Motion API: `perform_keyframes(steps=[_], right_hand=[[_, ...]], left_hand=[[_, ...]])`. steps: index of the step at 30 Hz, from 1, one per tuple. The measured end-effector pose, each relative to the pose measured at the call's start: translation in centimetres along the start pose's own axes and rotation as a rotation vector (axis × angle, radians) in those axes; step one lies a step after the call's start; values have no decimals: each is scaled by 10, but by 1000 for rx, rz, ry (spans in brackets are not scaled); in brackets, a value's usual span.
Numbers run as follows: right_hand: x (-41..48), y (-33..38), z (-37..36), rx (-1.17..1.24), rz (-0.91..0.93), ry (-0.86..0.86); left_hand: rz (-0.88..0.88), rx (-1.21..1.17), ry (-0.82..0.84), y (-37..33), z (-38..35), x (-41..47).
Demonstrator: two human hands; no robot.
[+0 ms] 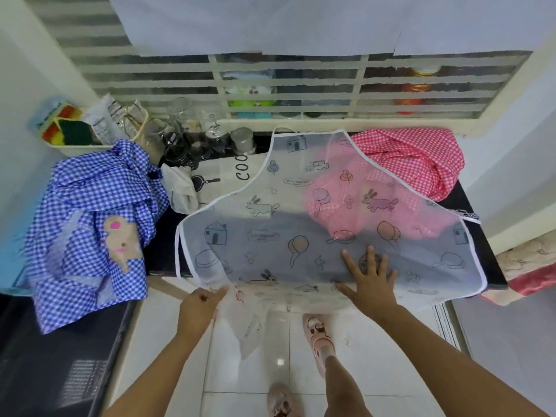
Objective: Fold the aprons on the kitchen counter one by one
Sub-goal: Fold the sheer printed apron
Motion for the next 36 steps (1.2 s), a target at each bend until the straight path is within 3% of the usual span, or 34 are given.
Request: perform_keyframes(steps=[3, 9, 13, 17, 19, 21, 24, 27, 29, 30, 31, 32, 34, 35, 36], right_hand=[[2, 1, 2, -57, 3, 16], [7, -1, 7, -46, 18, 62], [10, -2, 5, -74, 9, 57], [12, -1, 6, -86, 4, 50], [13, -1, 5, -74, 5, 65], [13, -2, 4, -58, 8, 59], [10, 1, -3, -2, -5, -14], [-26, 9, 4, 397, 44, -294], [-69, 5, -15, 702, 27, -372], [-90, 6, -38, 865, 10, -330], [-106, -5, -69, 982, -144, -239], [-122, -3, -104, 1134, -235, -60], [-162, 21, -174, 1320, -471, 484], [-183, 29, -211, 1281, -525, 675], [-196, 45, -233, 1521, -630, 832]], left_hand=[[103, -53, 105, 25, -15, 3], [175, -400, 62, 50, 6, 14], [109, -168, -122, 66, 53, 8], [66, -147, -222, 70, 64, -12], [87, -134, -103, 77, 55, -14], [162, -117, 138, 87, 35, -19], [217, -284, 451, 84, 5, -30], [278, -463, 472, 64, -8, -45], [305, -579, 432, 47, -13, -54], [319, -632, 410, 39, -16, -56], [334, -686, 391, 32, -20, -63], [357, -746, 372, 22, -22, -69], [394, -861, 318, 9, -24, -79], [407, -904, 302, 4, -24, -81], [428, -953, 296, -2, -26, -84]])
Point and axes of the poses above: each hand's wrist, its own x-axis towards the middle knuckle, its own z-axis out of the back of the hand, y = z × x, the point moved 9 cm from there along x, towards the middle knuckle, and after that the axes turned 13 degrees about -z, right-handed, at the moved point
